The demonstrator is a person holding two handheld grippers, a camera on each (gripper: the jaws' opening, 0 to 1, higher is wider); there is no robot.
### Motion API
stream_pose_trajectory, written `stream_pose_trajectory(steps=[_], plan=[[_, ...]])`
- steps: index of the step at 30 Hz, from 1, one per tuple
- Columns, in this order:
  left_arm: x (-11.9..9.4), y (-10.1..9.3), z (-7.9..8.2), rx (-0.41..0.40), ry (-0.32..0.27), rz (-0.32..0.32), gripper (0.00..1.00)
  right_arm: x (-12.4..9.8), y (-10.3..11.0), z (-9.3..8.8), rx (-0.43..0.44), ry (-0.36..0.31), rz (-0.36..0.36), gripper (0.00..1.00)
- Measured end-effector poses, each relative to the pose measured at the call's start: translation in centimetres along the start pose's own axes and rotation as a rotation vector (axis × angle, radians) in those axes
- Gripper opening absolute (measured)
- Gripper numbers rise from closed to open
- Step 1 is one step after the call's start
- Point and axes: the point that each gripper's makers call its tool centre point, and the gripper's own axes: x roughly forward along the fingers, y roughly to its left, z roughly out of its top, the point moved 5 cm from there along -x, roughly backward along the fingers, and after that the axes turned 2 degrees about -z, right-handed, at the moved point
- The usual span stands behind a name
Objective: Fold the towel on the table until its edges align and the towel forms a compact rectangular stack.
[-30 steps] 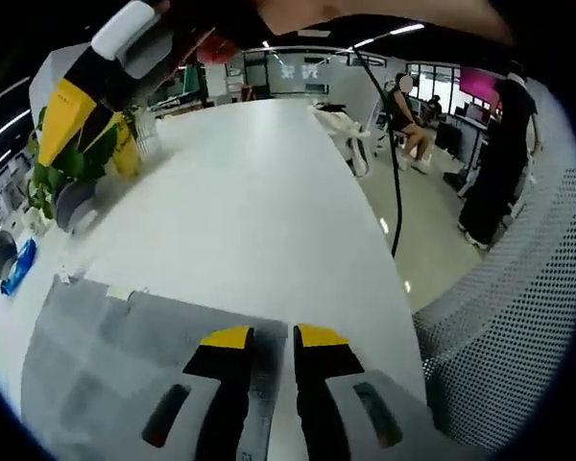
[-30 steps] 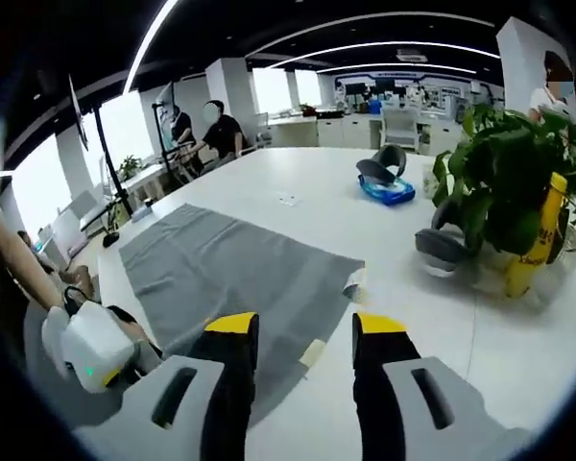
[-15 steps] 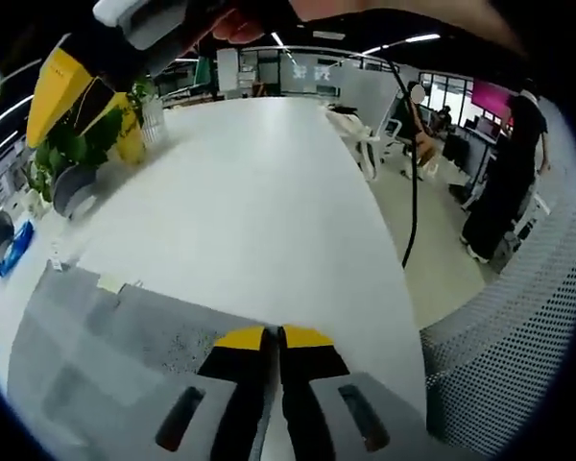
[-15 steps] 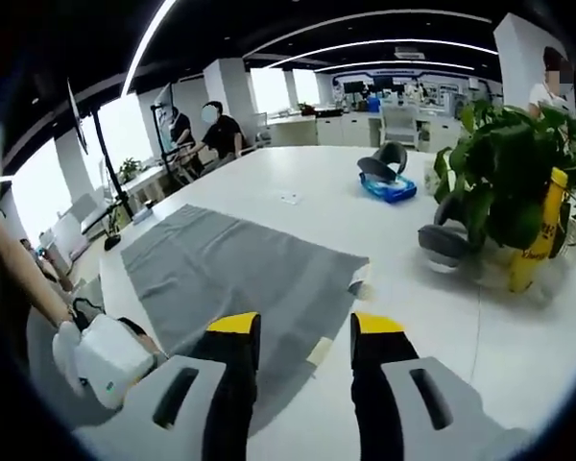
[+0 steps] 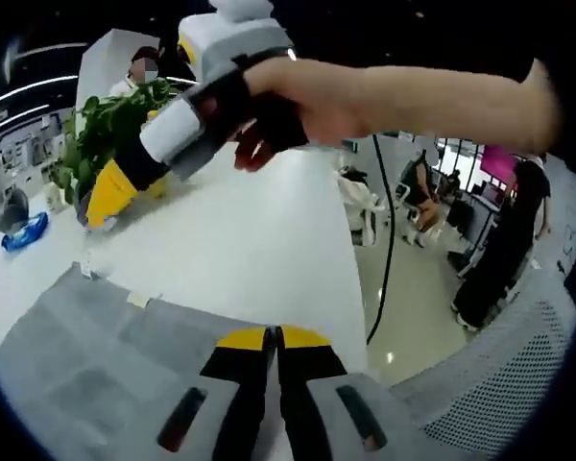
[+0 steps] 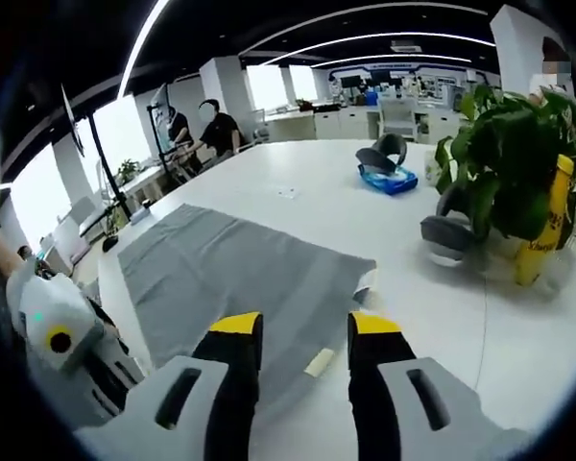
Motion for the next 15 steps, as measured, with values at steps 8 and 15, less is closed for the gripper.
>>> stream_pose_trajectory(steps=[8, 15], plan=[[-1.4, -1.2, 3.4, -0.135, -0.148, -0.025, 0.02, 0.6, -2.5, 0.1, 0.074, 0.021, -0.057, 0.27], [-1.8, -2.4, 5.5, -0.183, -0.211, -0.102, 0.03, 2.3, -6.9, -1.2, 0.151, 0.128, -0.164, 0.14]])
